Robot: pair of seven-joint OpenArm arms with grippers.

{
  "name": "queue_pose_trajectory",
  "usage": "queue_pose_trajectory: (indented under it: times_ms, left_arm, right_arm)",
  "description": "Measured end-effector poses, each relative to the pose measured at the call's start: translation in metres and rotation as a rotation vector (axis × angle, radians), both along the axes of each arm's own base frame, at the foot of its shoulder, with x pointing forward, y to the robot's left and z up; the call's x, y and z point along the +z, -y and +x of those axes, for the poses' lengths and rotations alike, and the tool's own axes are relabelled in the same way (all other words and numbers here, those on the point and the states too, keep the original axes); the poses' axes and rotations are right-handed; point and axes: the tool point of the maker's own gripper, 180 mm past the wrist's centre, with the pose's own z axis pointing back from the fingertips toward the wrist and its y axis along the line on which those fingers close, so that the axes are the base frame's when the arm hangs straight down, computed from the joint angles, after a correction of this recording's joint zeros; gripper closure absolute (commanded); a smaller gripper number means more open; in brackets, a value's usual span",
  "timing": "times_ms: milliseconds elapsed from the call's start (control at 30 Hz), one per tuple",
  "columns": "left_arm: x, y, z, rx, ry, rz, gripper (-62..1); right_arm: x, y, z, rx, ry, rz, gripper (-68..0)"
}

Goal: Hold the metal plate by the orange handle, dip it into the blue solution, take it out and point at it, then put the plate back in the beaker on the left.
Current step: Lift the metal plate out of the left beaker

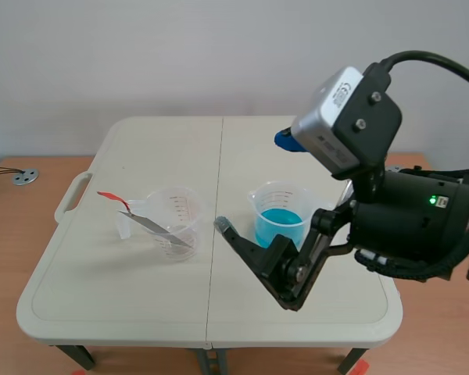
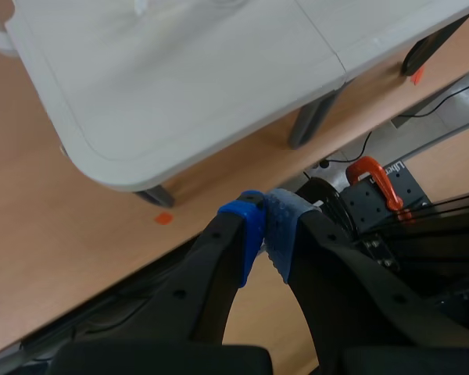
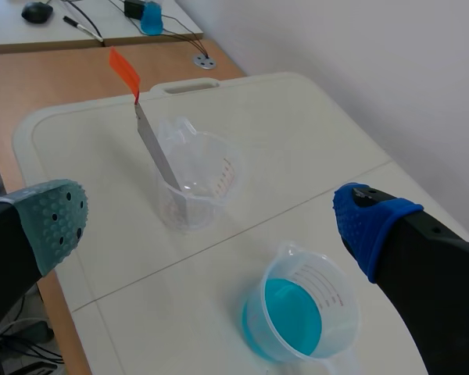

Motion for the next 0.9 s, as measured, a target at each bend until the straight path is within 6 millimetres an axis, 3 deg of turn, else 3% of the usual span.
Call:
queue_pose_trajectory:
  times_ms: [233, 500, 900]
  left_arm:
    - [-0.007, -0.001, -0.009, -0.061, -0.014, 0.071, -1.9]
    - [-0.007, -0.001, -0.009, -0.065, -0.012, 0.073, -1.9]
    - [-0.01, -0.003, -0.01, -0.066, -0.032, 0.087, -1.9]
  right_arm:
    - [-0.023, -0.017, 0.012, 0.022, -0.03, -0.022, -66.3]
    - [-0.037, -0.058, 0.014, 0.102, -0.025, -0.035, -66.3]
    - [-0.057, -0.103, 0.031, 0.16, -0.068, -0.031, -66.3]
